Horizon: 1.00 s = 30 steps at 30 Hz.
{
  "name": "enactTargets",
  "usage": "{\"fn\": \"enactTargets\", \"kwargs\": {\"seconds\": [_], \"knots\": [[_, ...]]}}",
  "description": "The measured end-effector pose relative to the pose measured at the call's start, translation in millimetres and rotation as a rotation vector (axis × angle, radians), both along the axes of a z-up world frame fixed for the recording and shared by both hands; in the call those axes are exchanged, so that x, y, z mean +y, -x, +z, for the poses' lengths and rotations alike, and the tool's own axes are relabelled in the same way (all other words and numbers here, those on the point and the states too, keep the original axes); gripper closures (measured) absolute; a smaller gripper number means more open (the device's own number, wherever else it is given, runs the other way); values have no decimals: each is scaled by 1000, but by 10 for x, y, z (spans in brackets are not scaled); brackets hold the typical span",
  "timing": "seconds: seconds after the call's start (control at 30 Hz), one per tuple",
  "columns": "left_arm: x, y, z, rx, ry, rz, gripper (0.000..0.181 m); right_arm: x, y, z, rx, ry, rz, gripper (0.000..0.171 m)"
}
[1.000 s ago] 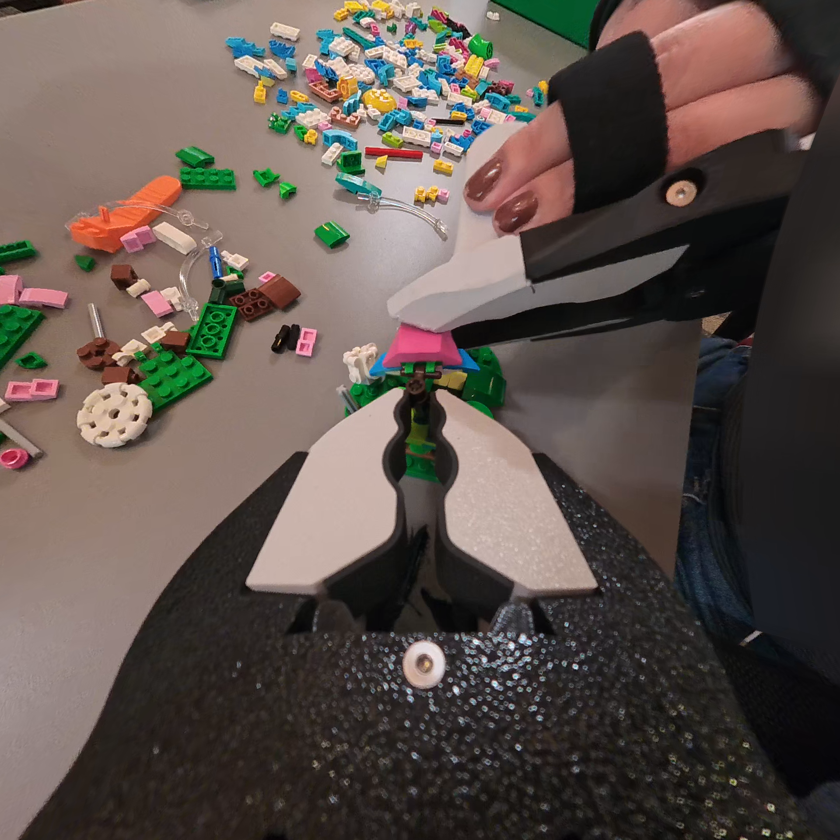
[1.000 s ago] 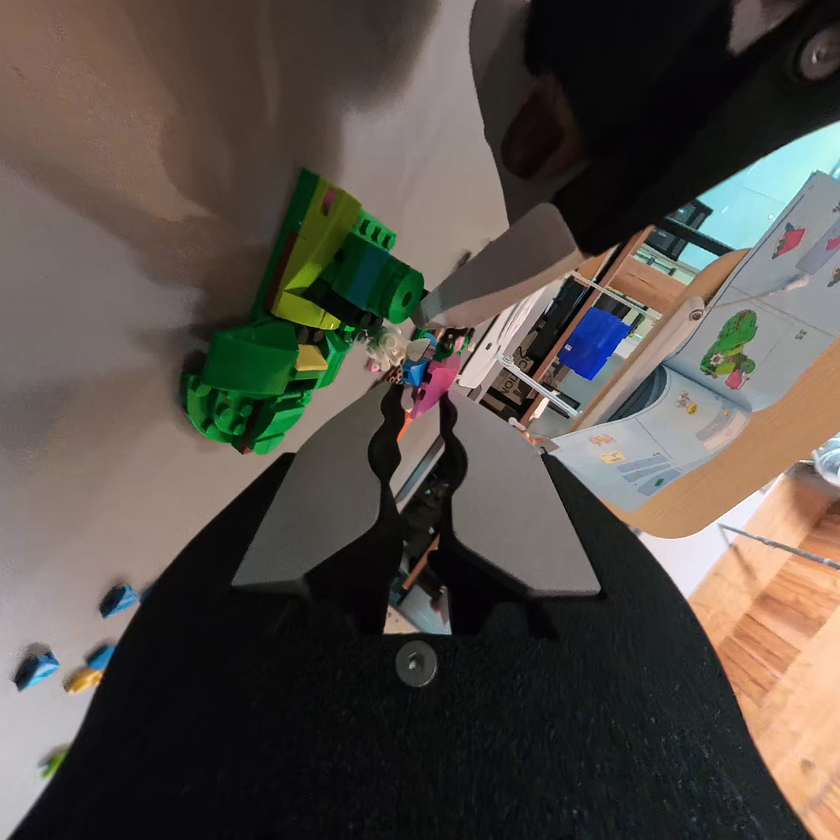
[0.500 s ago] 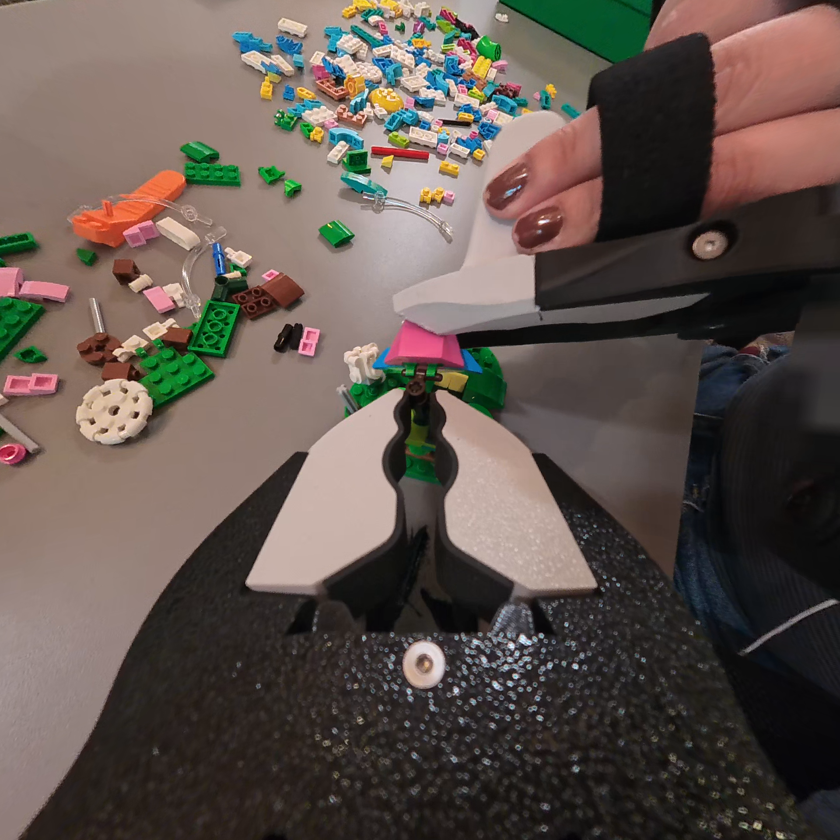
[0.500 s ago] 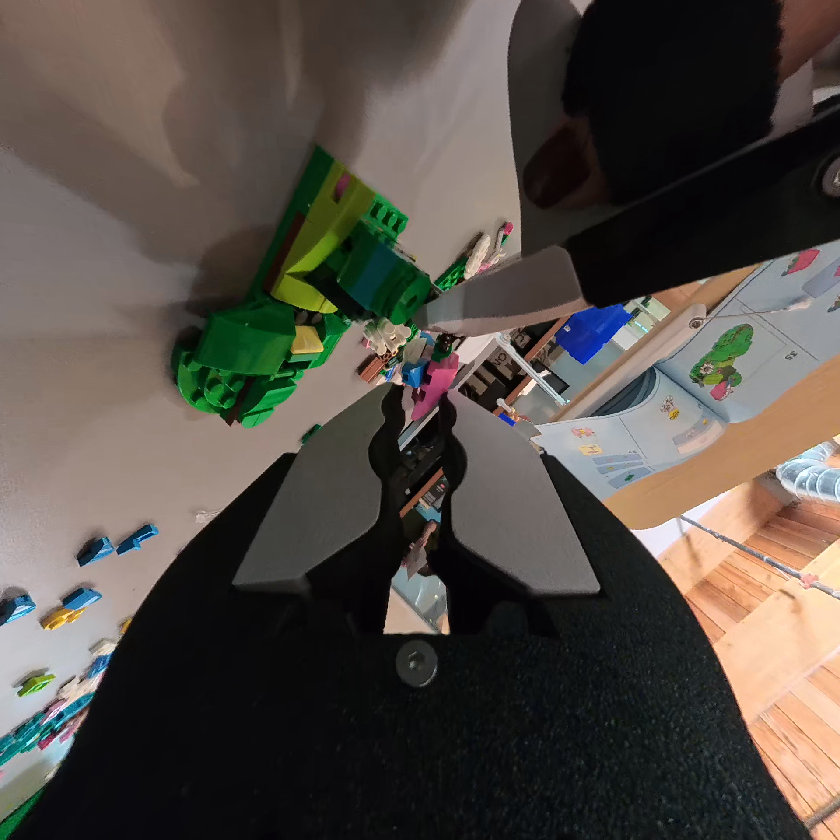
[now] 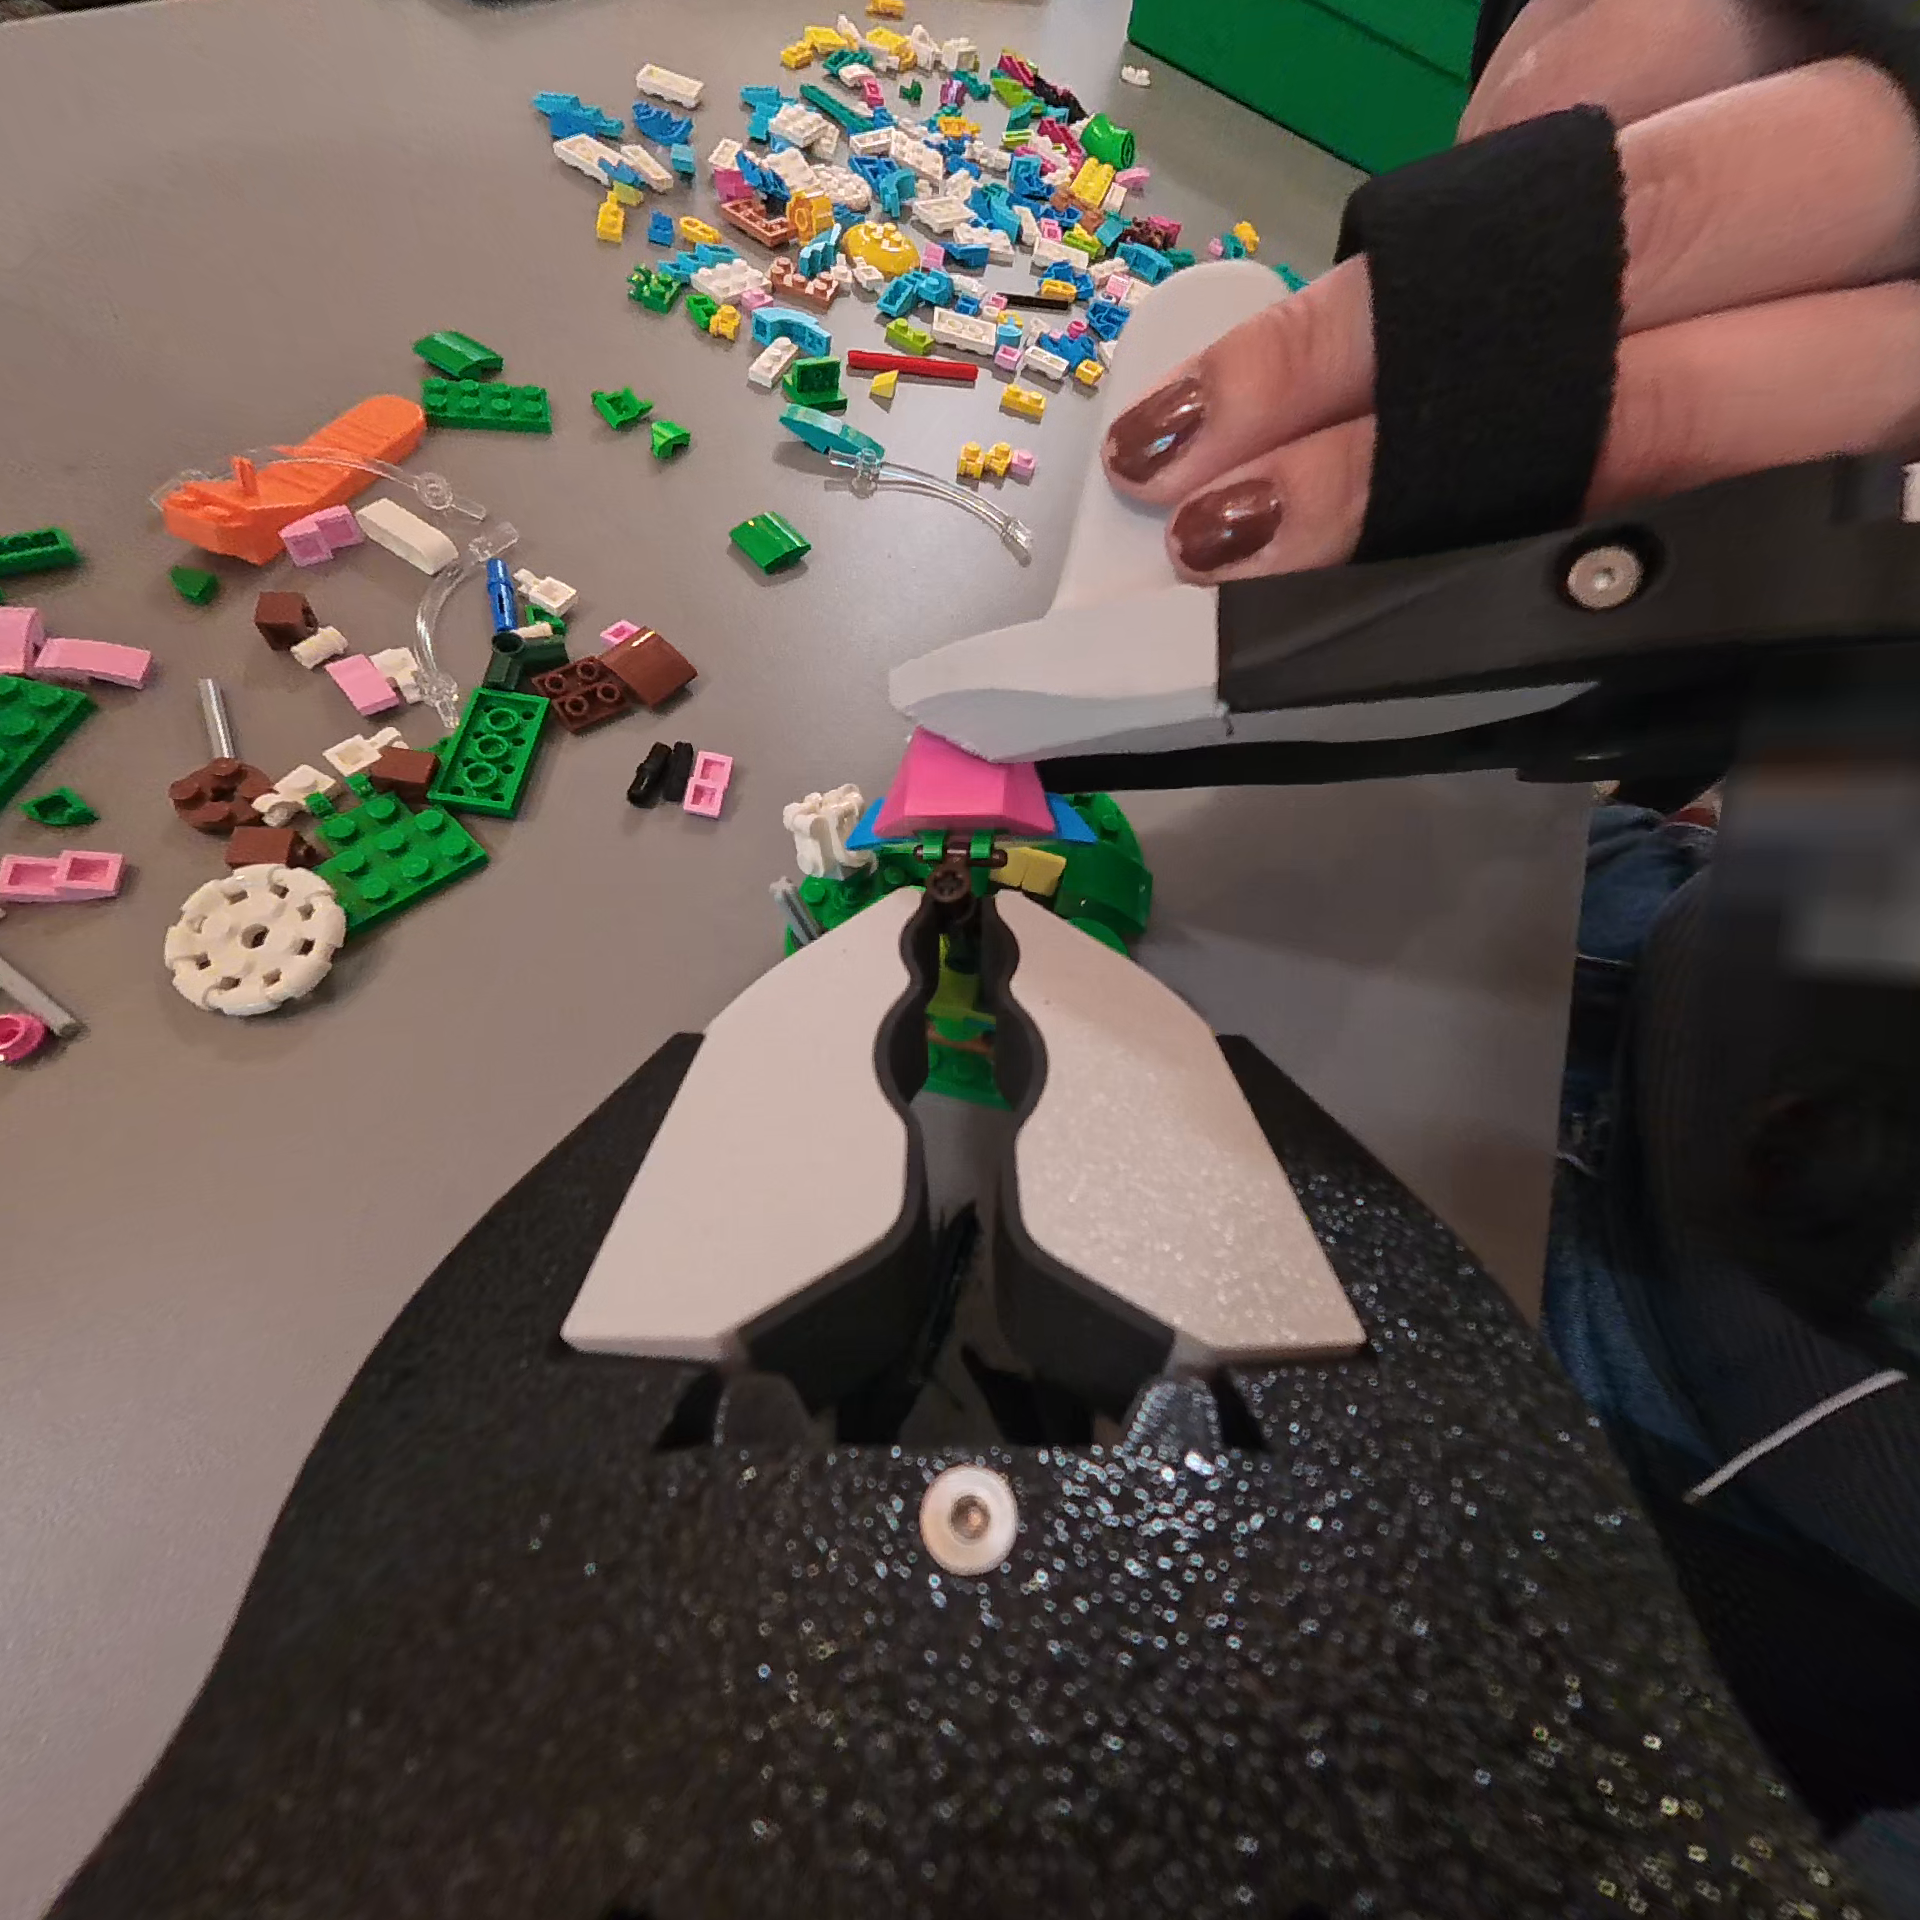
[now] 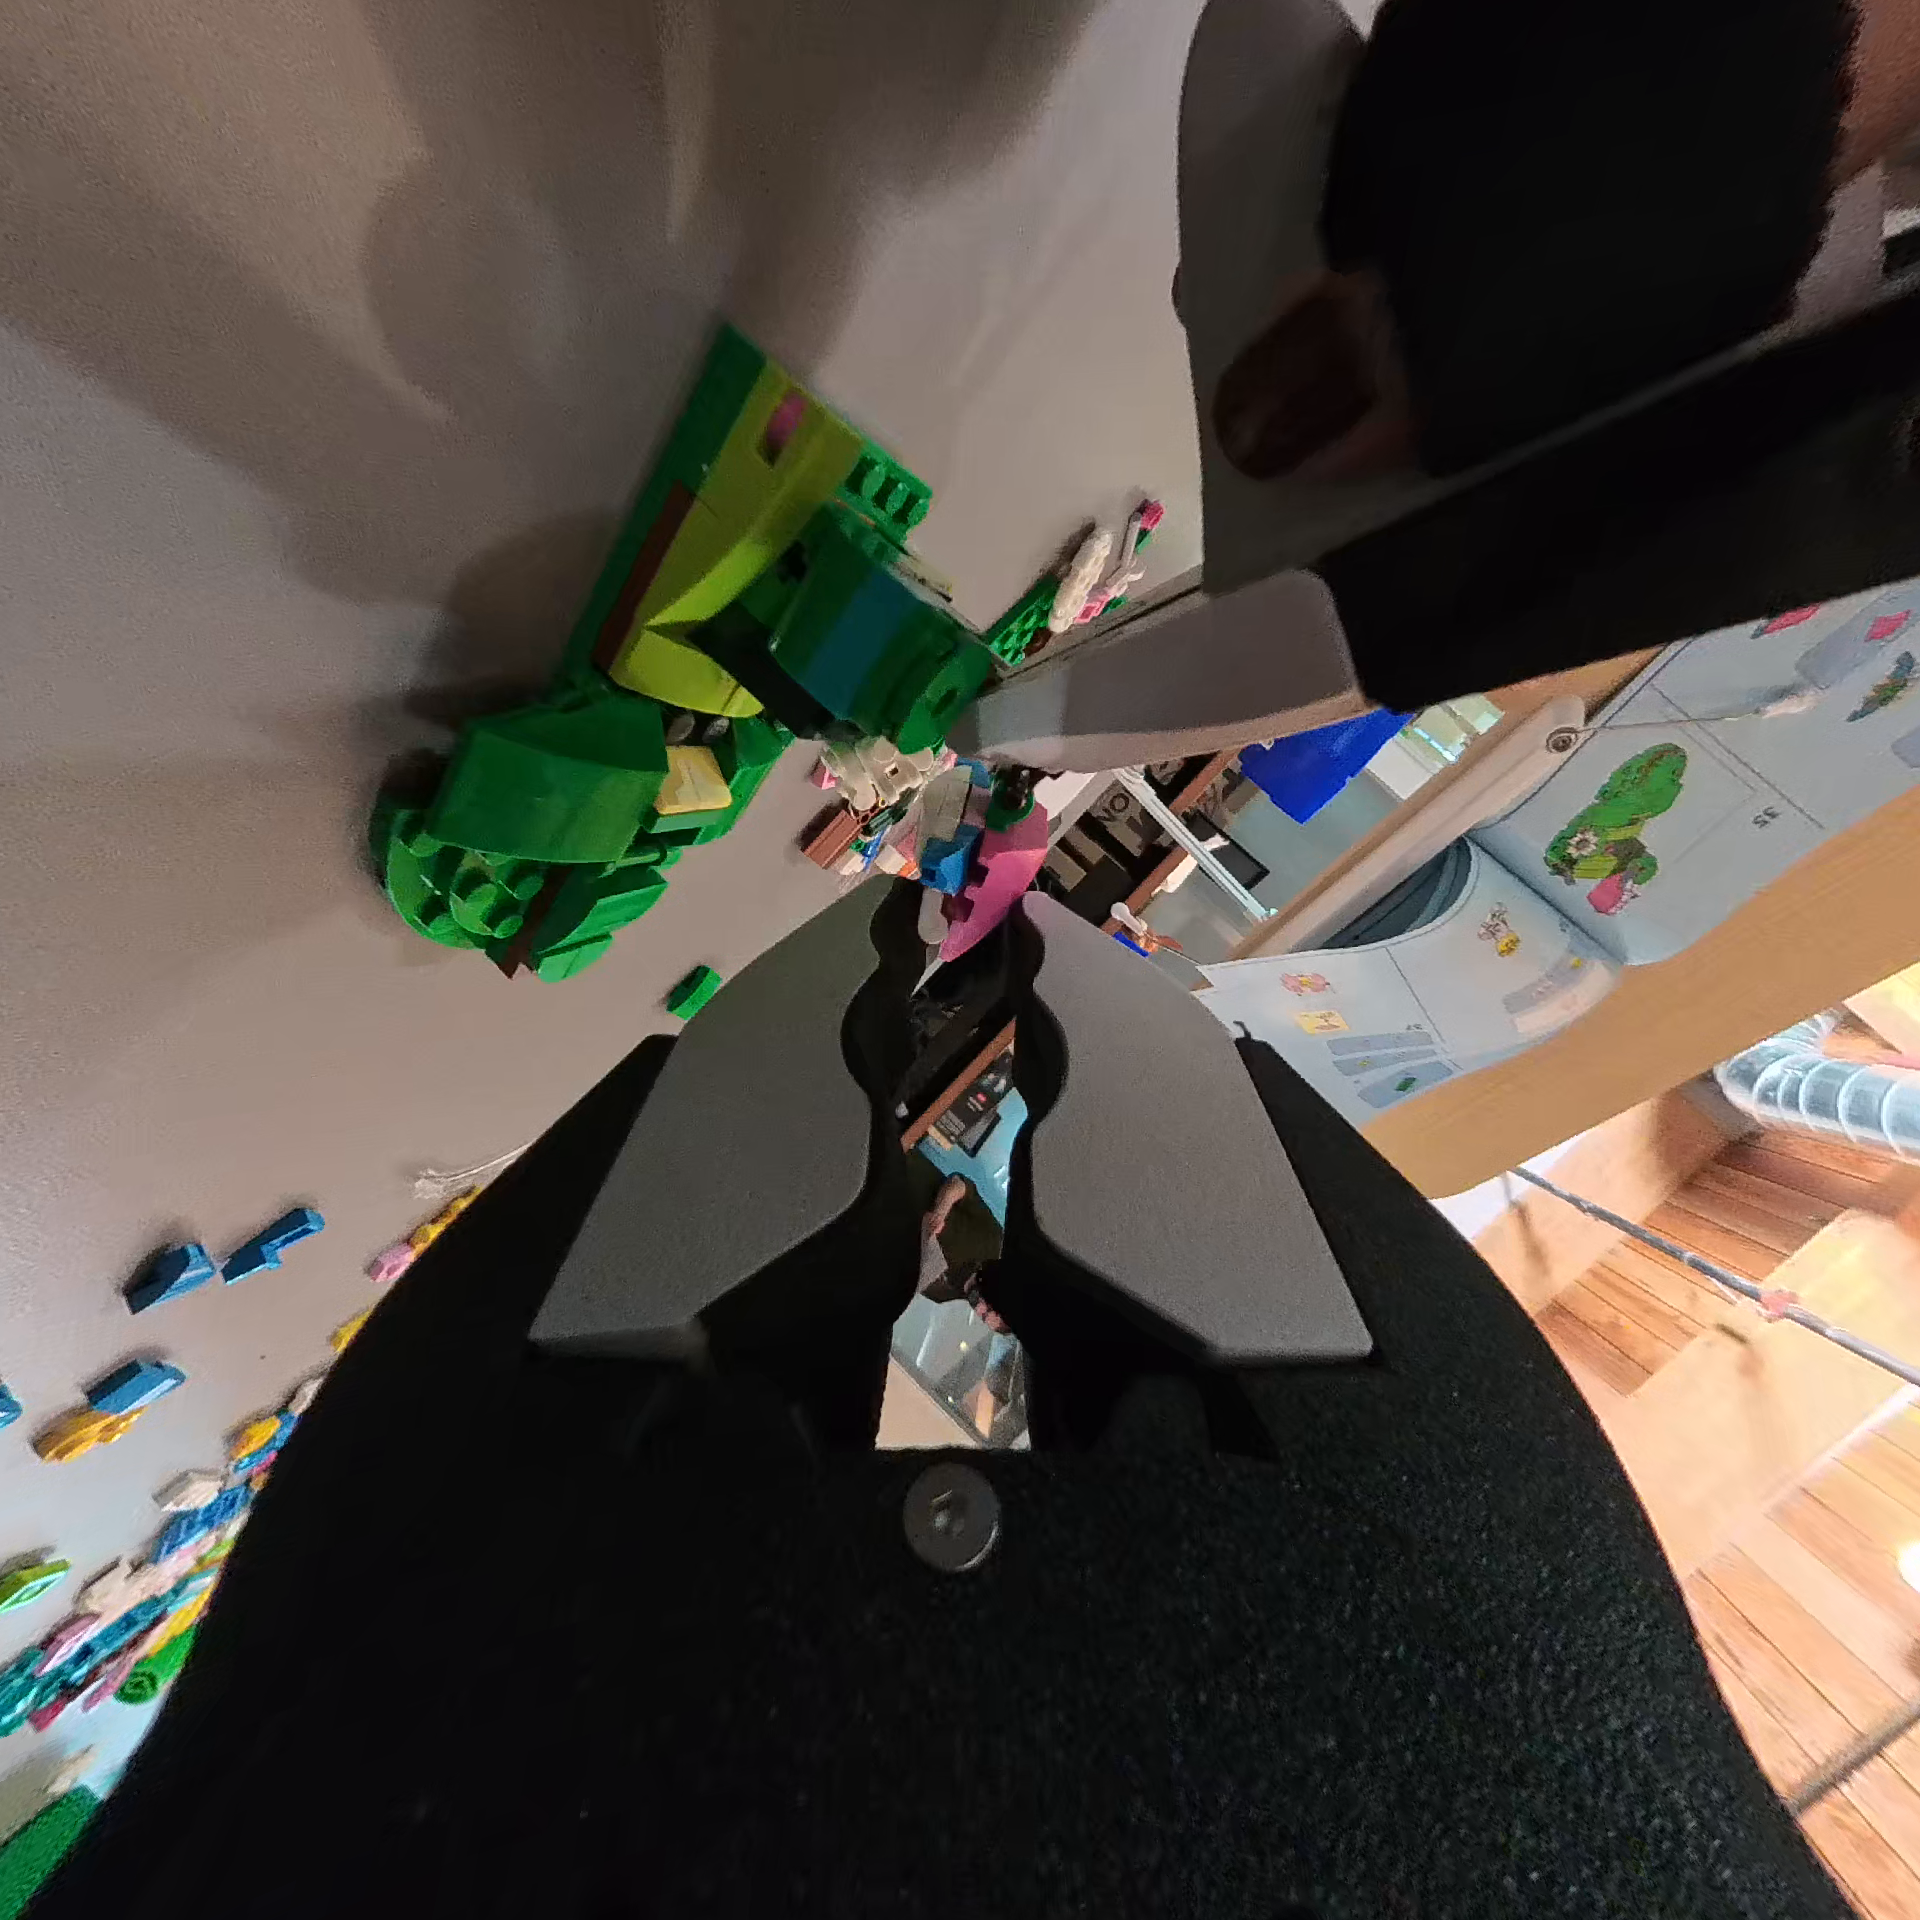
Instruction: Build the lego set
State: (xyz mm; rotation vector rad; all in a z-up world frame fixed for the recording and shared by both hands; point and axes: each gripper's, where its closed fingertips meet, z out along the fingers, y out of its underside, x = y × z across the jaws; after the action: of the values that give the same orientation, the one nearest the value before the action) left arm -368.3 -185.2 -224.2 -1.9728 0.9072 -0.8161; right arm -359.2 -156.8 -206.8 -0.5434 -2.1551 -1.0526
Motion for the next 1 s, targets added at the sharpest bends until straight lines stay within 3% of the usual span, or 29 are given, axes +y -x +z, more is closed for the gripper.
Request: {"fn": "enactTargets", "kwargs": {"seconds": [0.33,0.57,0.63,0.67,0.87,1.0], "knots": [[0,24,12,0,-22,2,174,-13,16,-32,137,137,-9,155],[7,111,9,-10,-2,30,174,85,-196,-137,196,275,-106,141],[0,148,11,-10,1,37,173,83,-264,-196,245,395,-155,139],[-3,167,19,-12,-3,41,164,55,-287,-239,276,487,-180,138],[-58,258,117,-50,-18,57,137,-224,-273,-307,480,1154,-307,130],[-98,234,59,-3,-7,38,123,-268,-245,-304,536,1368,-336,127]]}}
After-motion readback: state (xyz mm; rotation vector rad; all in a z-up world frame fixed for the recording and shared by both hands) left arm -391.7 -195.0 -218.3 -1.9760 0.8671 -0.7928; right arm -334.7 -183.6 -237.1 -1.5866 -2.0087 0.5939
